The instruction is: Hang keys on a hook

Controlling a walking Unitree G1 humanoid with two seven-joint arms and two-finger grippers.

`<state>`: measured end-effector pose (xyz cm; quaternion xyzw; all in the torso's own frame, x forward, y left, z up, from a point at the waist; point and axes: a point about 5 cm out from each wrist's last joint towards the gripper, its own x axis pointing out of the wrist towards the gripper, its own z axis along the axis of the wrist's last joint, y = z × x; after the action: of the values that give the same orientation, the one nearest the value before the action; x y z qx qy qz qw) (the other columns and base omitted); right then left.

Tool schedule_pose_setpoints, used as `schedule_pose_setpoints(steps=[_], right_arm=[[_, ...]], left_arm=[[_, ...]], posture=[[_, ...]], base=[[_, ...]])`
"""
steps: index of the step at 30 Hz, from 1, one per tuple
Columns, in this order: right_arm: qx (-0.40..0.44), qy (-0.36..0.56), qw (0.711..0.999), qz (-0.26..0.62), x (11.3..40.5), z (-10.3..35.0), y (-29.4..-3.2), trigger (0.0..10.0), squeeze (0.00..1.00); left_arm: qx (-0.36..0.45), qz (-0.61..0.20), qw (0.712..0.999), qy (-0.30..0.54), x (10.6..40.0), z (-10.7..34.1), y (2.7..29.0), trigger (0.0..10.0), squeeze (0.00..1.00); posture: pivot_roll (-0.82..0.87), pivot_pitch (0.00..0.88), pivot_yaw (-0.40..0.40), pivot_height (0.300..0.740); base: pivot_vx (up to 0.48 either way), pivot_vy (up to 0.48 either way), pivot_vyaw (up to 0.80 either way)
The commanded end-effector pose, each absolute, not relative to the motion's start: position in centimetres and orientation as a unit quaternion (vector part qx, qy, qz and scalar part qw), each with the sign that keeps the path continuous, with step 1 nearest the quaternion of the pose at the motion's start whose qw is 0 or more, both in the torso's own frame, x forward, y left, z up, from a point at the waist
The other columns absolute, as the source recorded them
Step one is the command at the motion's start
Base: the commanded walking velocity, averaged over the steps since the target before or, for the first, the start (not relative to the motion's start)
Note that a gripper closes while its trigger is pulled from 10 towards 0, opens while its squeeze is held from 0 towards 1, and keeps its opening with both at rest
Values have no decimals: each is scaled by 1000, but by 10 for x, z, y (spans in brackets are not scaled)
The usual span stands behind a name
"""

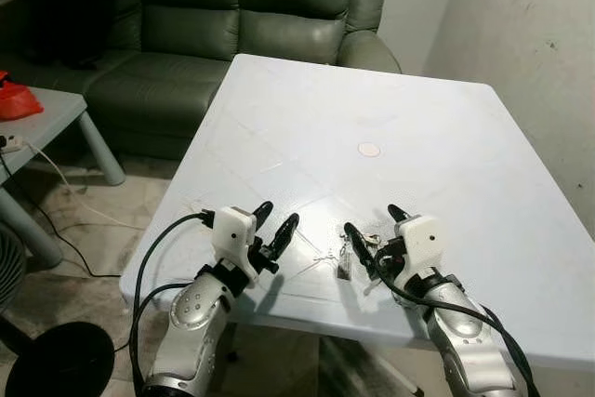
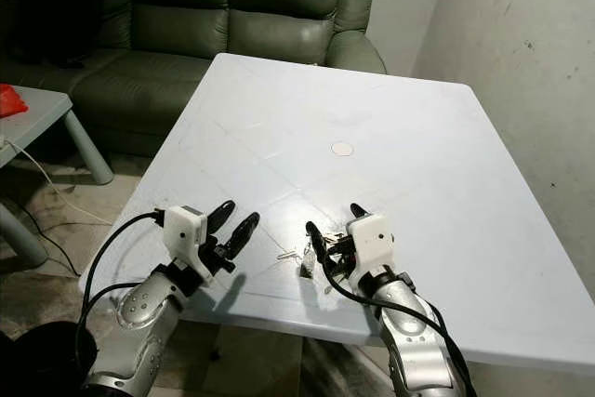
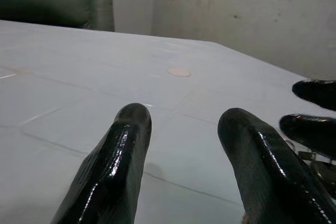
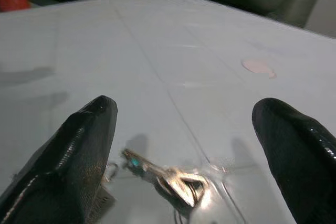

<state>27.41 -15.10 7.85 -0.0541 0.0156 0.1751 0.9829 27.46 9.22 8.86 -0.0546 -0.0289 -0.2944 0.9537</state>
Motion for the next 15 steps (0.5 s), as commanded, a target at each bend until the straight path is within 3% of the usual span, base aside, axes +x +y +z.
schedule_pose_setpoints(steps=[1,4,5,7,9,10,11,12,13,15], right_arm=[[-53,30,987,151,272,76,-160,10000,0],[-54,56,989,123,267,69,-168,9922,0],[-47,59,990,123,262,67,-172,8980,0],[-48,63,989,123,259,66,-174,9216,0],[-49,72,990,115,255,64,-177,8667,0],[-47,72,990,110,252,64,-178,4353,0],[-45,71,991,108,251,64,-178,2431,0],[-44,69,991,106,251,65,-178,2431,0],[-40,66,991,105,250,66,-178,0,0],[-36,65,992,103,248,68,-176,0,0]], left_arm=[[-46,-307,950,-35,272,92,89,10000,0],[-46,-308,950,-34,271,92,90,10000,0],[-47,-309,949,-34,271,92,90,10000,0],[-47,-310,949,-33,271,92,90,10000,0],[-46,-314,948,-32,270,92,89,10000,0],[-46,-318,947,-32,270,92,89,10000,0],[-46,-318,946,-33,270,92,89,10000,0],[-46,-319,946,-33,270,93,88,10000,0],[-45,-320,946,-33,270,93,88,10000,0],[-45,-324,945,-34,271,94,87,10000,0]], posture=[[-92,0,-50,740],[-98,0,-46,740],[-100,0,-46,740],[-104,0,-44,740],[-108,0,-40,740],[-113,0,-35,740],[-113,0,-35,740],[-113,0,-35,740],[-116,0,-32,740],[-119,0,-30,740]], base=[[0,0,0],[0,0,0],[0,0,0],[0,0,0],[0,0,0],[0,0,0],[0,0,0],[0,0,0],[0,0,0],[0,0,0]])
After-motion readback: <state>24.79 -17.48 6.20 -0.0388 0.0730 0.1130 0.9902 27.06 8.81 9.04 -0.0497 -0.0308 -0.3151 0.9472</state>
